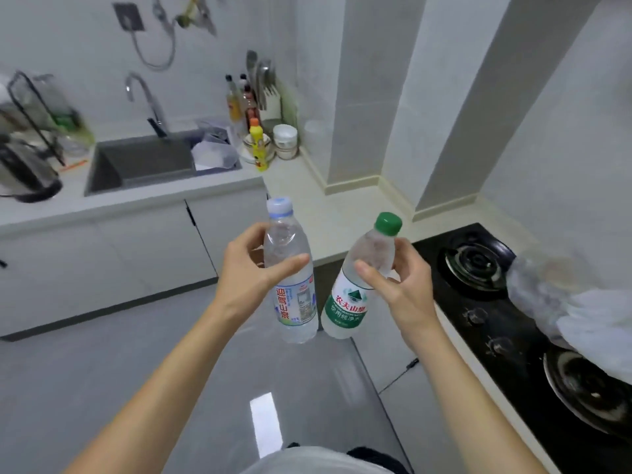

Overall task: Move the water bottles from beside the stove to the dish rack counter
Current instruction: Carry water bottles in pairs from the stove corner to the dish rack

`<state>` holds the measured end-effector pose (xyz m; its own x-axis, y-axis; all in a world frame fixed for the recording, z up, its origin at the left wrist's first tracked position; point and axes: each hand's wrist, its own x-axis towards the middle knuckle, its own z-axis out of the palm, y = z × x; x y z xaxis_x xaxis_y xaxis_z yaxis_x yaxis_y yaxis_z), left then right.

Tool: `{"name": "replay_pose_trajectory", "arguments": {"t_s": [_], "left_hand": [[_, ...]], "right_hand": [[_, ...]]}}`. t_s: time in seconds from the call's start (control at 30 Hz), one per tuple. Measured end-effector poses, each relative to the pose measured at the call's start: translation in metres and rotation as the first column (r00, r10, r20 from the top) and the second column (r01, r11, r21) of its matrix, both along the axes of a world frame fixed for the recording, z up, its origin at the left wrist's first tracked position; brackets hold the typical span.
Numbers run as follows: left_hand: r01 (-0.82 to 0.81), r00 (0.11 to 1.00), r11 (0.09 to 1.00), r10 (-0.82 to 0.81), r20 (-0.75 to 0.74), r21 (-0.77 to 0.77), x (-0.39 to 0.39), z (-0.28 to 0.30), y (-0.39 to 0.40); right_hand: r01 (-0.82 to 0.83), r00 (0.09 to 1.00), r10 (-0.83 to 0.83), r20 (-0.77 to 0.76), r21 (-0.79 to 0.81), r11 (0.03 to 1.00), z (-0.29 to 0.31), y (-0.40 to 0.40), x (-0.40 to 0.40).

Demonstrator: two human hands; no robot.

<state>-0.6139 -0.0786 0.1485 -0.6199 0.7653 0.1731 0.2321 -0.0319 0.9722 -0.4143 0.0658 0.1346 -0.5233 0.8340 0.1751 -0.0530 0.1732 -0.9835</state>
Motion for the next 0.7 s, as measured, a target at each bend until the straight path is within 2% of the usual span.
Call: {"name": "replay_pose_trajectory", "arguments": {"t_s": [0.2,0.37,0.5,0.7], "left_hand": [[-0.261,0.963,0.962,0.253,0.09,0.083,-0.124,-0.001,-0.044],[-0.455,0.89,0.889,0.456,0.001,0.055,-0.219,-0.011,-0.07],[-0.618,0.785,0.785,0.619,-0.015,0.051,-0.297,-0.011,-0.086],[-0.813,0.582,0.58,0.812,0.04,0.049,-0.386,-0.003,-0.122]], "right_hand": [[-0.253,0.967,0.254,-0.018,0.015,0.967,0.004,-0.011,-0.168],[-0.481,0.876,0.482,-0.012,0.045,0.875,-0.007,-0.016,-0.31],[-0.625,0.778,0.627,-0.031,0.048,0.779,-0.011,-0.019,-0.43],[-0.799,0.599,0.801,0.002,0.059,0.598,0.0,-0.037,-0.588]]}}
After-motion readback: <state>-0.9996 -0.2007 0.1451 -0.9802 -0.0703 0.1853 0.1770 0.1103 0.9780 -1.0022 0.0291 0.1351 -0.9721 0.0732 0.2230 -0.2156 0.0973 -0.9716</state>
